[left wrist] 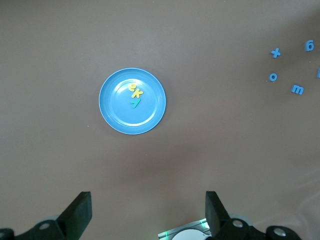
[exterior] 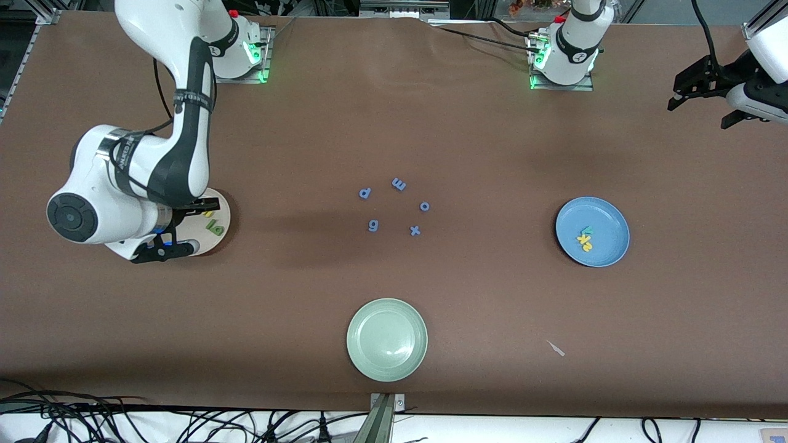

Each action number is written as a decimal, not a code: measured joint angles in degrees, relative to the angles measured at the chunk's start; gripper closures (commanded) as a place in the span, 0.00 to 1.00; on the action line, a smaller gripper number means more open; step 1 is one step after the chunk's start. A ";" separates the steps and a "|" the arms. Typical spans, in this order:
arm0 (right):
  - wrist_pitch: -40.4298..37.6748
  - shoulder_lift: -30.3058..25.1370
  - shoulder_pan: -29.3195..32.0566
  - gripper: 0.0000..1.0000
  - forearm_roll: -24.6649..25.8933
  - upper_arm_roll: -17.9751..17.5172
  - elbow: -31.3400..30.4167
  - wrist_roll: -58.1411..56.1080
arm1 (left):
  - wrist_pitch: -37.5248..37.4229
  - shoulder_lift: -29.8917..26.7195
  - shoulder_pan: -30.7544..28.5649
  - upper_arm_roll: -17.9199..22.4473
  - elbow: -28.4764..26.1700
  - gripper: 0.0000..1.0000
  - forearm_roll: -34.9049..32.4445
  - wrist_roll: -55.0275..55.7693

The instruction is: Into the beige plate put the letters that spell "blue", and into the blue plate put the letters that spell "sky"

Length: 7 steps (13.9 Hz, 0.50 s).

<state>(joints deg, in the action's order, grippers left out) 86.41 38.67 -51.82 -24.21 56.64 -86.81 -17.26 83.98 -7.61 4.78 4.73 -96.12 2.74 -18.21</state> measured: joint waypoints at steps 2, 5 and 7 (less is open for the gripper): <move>0.28 -7.97 6.83 0.00 10.27 -13.32 0.10 8.18 | 0.00 0.04 0.19 -0.61 0.13 0.00 0.02 0.00; -1.02 -18.38 21.27 0.00 18.29 -31.73 -0.10 15.75 | 0.00 0.16 0.24 -2.86 0.27 0.00 0.02 0.57; -2.76 -23.06 27.56 0.00 18.78 -36.77 -0.32 16.63 | 0.00 0.56 0.20 -2.88 0.41 0.00 0.02 0.67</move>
<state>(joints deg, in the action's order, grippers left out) 83.64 15.61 -24.26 -5.43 19.87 -87.12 -0.62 83.98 -7.05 4.98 1.85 -95.71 2.76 -17.53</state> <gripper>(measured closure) 0.000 0.000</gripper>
